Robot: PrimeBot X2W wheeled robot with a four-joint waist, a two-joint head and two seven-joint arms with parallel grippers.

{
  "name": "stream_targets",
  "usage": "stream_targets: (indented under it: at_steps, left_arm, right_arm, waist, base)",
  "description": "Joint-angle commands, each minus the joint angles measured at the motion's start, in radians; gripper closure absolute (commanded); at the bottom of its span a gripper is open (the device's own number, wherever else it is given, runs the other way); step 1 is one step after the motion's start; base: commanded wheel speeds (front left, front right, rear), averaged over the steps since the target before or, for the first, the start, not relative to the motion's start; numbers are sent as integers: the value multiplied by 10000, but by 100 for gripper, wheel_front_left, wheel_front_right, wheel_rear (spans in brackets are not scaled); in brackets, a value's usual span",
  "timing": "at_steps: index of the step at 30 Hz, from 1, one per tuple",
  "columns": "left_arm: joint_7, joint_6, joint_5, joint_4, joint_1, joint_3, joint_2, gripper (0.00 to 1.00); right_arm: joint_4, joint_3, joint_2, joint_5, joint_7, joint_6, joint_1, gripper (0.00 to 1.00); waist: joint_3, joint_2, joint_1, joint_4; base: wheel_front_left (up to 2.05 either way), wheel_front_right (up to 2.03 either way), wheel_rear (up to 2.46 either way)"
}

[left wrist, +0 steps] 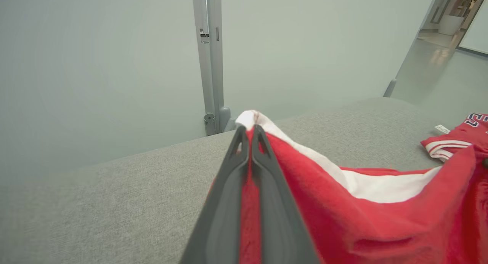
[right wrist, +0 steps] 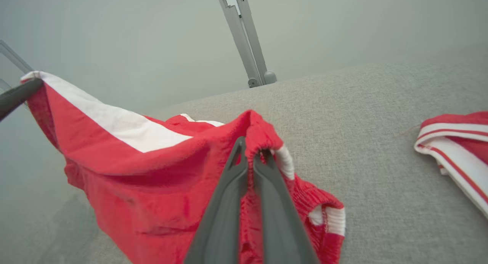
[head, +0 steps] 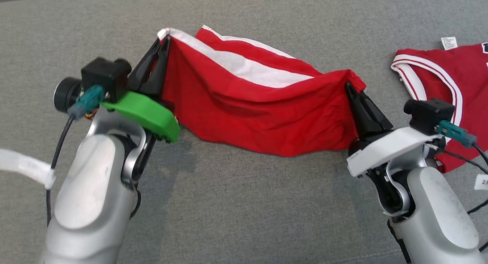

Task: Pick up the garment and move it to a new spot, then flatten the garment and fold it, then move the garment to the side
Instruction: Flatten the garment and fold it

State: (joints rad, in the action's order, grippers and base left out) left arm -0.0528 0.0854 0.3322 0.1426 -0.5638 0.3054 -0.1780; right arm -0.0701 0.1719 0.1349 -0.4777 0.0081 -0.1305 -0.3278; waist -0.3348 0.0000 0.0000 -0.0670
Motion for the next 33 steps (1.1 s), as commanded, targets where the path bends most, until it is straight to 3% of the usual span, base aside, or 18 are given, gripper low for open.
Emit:
stream_targets:
  at_steps: [1,9,19,20,21,22,23,29,33]
  left_arm:
    - [140,95,85,633,-531,30,71,100]
    - [1057,312,266,4399,-2772,137,409,100]
    - [2248,436,709,7301,-3912,341,660,100]
    - [2335,446,764,7502,-3985,364,669,93]
    - [2395,452,827,7691,-4019,391,688,59]
    - [2436,441,864,7873,-4051,433,711,0]
    - [2520,448,856,8005,-4070,487,720,0]
    - [3080,451,935,8036,-3482,593,579,0]
    - [3189,32,752,6722,-2654,144,387,0]
  right_arm:
    - [-318,96,-121,58,-174,-3,-357,100]
    - [-2159,193,-481,-64,-1088,-1,-1555,100]
    - [-3402,508,-414,-530,-1632,-1,-2010,100]
    - [-3452,630,-418,-632,-1612,-3,-2020,100]
    - [-3508,736,-386,-714,-1570,-1,-2014,80]
    - [-3546,807,-319,-780,-1603,-1,-2000,30]
    - [-3553,914,-274,-868,-1627,-1,-1955,0]
    - [-3299,1249,384,-844,-1720,-1,-1220,0]
    - [-2696,1051,854,-632,-1921,-1,-571,0]
  waist:
    - [-688,0,0,-599]
    - [-1210,0,0,-1055]
    - [-1356,0,0,-1162]
    - [-1352,0,0,-1176]
    - [-1339,0,0,-1183]
    - [-1315,0,0,-1182]
    - [-1279,0,0,-1177]
    - [-906,0,0,-1039]
    - [-646,0,0,-927]
  base:
    - [0,0,0]
    - [0,0,0]
    - [0,0,0]
    - [0,0,0]
    - [0,0,0]
    - [0,0,0]
    - [0,0,0]
    - [0,0,0]
    - [0,0,0]
